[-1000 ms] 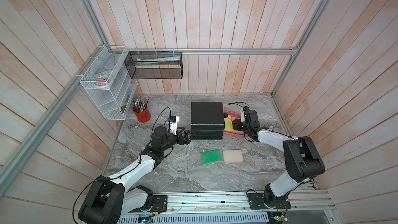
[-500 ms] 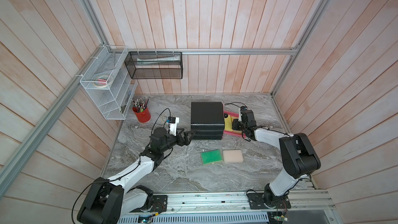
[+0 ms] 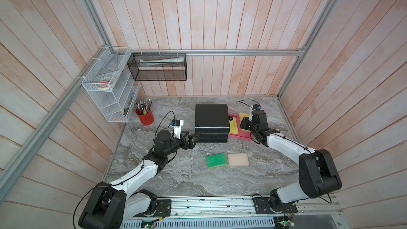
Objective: Take the sponge out of the drawer
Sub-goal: Pick up the sponge from the drawer.
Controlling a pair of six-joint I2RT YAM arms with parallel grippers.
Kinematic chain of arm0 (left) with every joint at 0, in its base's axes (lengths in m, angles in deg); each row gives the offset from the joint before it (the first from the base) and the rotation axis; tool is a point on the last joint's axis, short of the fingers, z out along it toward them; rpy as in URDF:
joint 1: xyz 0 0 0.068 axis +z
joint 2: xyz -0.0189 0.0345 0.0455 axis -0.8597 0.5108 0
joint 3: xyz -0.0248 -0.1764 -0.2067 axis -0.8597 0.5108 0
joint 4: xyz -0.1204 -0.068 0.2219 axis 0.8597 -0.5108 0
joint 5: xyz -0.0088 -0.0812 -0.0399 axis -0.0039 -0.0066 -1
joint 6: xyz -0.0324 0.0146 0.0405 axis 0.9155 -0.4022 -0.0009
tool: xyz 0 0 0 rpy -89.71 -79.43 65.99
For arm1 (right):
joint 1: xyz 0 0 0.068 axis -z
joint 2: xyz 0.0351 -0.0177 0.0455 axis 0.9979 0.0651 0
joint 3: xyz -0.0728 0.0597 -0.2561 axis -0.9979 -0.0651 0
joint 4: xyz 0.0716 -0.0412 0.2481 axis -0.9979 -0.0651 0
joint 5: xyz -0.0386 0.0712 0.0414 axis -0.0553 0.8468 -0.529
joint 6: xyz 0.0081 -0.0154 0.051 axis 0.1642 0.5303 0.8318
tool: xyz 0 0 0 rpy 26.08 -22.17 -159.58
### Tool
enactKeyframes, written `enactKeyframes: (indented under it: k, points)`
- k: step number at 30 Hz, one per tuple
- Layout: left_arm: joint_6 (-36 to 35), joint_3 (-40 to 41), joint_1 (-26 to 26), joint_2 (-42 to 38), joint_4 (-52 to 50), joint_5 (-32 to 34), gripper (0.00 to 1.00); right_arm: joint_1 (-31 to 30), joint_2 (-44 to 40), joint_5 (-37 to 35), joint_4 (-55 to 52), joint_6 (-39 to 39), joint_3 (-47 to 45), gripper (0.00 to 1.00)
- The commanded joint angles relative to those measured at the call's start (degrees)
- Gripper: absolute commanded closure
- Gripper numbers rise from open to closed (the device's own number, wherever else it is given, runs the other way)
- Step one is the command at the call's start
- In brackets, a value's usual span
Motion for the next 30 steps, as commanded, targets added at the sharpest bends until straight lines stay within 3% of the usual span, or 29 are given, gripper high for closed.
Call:
enactKeyframes:
  k: [1,4,7,16,21,30]
  points:
    - [-0.11,0.76,-0.79,-2.47,-0.81,0.67,0.01,-0.19,-5.5,-2.92,-0.8,4.33,-2.5,0.94]
    - [-0.84,1.11,-3.8,-3.82,-0.07,4.38,0.01,-0.3,-12.18,-0.16,1.8,9.97,-5.93,0.95]
    - [-3.05,0.38,-9.93,-4.0,-0.14,11.38,0.01,-1.34,-17.95,3.59,4.77,16.1,-9.71,0.95]
    - [-10.56,-0.92,-28.12,1.95,10.3,29.44,0.04,-14.43,-31.28,-3.01,10.42,26.91,-16.81,0.95]
    - [-16.31,-2.06,-33.98,8.55,19.19,35.0,0.07,-21.05,-30.19,-8.43,11.82,29.95,-17.03,0.96]
    - [-22.85,-4.21,-38.23,21.23,36.44,41.68,0.07,-22.37,-25.23,-2.5,21.28,39.11,-19.05,1.0]
